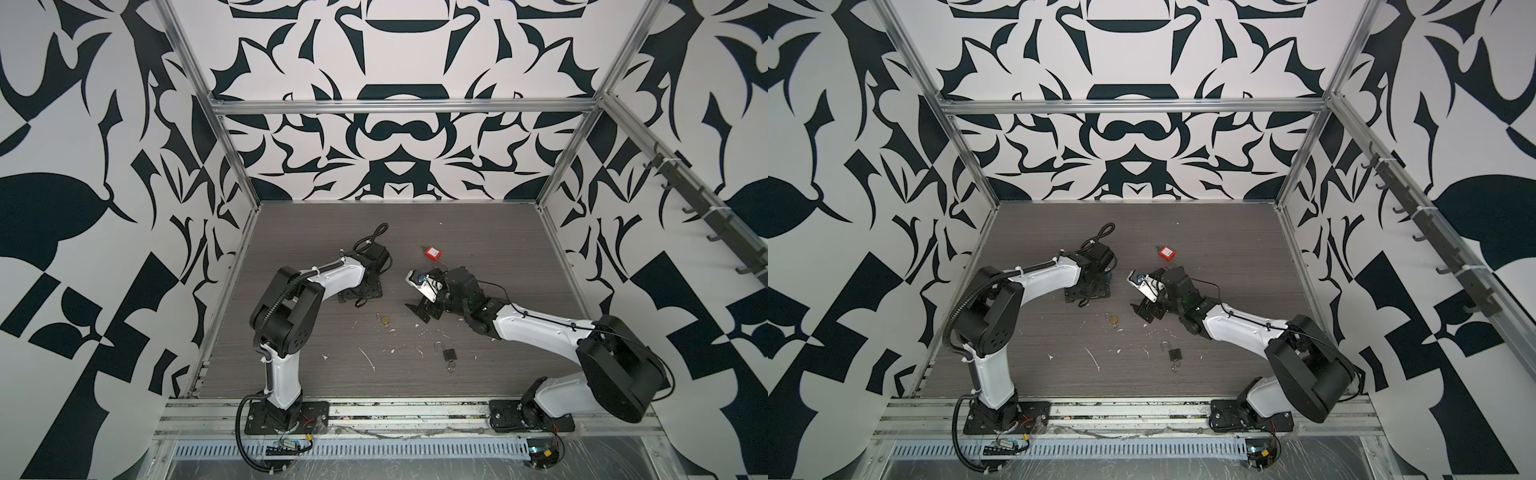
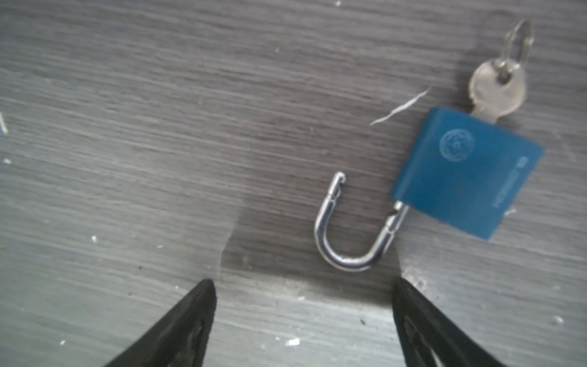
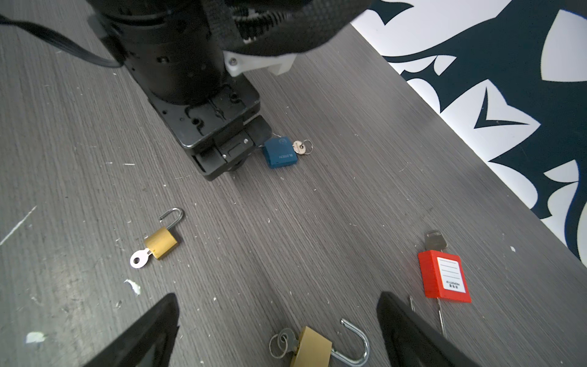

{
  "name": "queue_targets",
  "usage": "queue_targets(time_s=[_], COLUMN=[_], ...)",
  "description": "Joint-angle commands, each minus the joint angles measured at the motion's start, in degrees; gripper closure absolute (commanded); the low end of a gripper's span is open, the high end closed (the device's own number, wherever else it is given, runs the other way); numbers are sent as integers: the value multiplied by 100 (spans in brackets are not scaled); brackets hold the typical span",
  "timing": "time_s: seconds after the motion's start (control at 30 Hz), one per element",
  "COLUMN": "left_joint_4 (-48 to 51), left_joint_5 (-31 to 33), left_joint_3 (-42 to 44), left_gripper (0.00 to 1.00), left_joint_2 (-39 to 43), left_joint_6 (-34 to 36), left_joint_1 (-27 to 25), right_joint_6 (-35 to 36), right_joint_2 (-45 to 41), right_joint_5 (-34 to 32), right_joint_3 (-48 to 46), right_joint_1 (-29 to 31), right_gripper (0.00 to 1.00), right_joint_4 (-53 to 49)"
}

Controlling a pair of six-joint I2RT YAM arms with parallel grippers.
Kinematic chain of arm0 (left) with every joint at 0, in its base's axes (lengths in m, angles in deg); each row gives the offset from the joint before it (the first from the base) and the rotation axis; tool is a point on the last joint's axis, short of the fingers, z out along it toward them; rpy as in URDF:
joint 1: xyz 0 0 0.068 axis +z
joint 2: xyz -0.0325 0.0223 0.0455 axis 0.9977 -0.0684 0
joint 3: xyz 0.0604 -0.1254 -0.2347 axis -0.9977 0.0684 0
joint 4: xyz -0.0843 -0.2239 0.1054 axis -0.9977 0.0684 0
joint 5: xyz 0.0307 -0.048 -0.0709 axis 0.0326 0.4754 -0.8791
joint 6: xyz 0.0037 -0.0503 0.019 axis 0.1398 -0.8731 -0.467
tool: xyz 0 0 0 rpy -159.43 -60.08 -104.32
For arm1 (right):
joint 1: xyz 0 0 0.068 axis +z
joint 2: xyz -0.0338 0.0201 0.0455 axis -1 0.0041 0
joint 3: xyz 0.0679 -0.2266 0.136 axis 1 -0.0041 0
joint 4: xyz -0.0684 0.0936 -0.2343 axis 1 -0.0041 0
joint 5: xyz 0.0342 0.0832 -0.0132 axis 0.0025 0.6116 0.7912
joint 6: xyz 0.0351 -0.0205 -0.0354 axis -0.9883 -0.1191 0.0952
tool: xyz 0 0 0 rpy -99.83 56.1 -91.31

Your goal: Lock with the key

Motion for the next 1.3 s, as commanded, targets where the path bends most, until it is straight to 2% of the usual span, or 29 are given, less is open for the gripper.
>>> queue_targets(time_s=[0.0,0.67,0.8,1.03,1.13,1.27], left_joint_4=[81,-105,-258,-204,-91,157], left_joint_5=[189,600,654,524,547,418], left_joint_3=[-90,-442,-867,-1654,-1825,-1789], left_gripper=[12,14,13,12,12,11], left_joint_2=[-201,-745,-1066,-1449,-1323,-728], left_joint_6=[79,368,505,739,728,381], left_joint_1=[97,792,1184,1391,1391,1391], right_joint_6=[87,118,96,35,30,29], right_joint_2=[-18,-65,-143,-187,-216,-249], right_joint_5=[-63,-114,-108,-112,-121,-98], right_joint_3=[66,126,144,153,144,89], right_joint_1=[18,16,35,66,79,78], right_gripper=[1,0,0,0,1,0], right_joint_4=[149,-69,-181,-220,-221,-110])
